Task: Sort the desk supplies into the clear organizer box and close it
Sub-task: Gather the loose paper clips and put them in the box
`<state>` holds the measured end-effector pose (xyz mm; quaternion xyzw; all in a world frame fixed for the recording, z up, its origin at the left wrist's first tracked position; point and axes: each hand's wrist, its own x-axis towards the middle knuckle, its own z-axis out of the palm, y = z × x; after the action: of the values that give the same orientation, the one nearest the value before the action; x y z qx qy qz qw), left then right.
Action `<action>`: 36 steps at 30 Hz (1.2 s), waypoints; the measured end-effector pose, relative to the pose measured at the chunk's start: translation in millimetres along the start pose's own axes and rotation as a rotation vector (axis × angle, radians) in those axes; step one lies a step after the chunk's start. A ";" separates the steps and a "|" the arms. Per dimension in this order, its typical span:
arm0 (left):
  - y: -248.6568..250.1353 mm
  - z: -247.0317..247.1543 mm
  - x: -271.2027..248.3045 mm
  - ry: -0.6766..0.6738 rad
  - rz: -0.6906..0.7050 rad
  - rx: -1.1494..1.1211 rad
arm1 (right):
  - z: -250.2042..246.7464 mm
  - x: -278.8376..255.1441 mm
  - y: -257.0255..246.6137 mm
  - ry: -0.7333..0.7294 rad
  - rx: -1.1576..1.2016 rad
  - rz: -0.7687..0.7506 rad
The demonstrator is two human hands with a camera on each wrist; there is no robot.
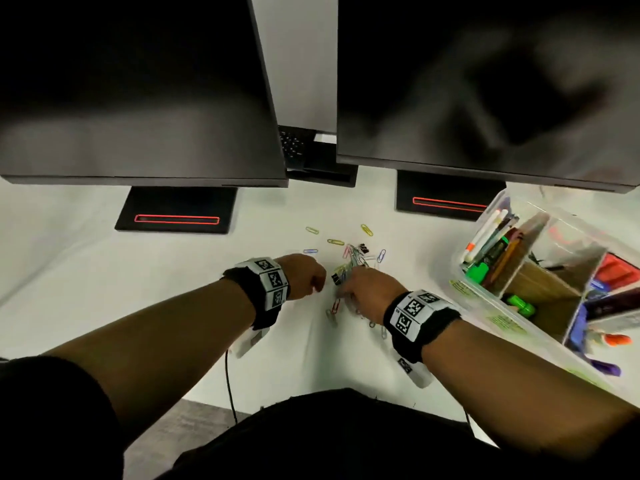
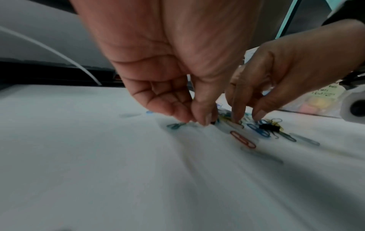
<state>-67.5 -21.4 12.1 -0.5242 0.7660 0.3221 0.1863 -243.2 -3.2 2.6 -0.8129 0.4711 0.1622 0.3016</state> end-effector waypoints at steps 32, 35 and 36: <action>50.6 -2.9 65.8 0.157 0.116 0.245 | 13.4 -7.2 45.9 0.576 0.986 0.386; 49.3 -2.7 62.4 0.150 0.121 0.224 | 12.6 -3.1 43.5 0.538 0.854 0.387; 48.5 -2.3 60.5 0.153 0.121 0.210 | 12.1 -0.9 42.9 0.507 0.819 0.389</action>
<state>-135.2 -52.5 -9.5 -0.4779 0.8376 0.2098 0.1615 -280.4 -10.9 -20.7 -0.5395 0.6965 -0.1844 0.4356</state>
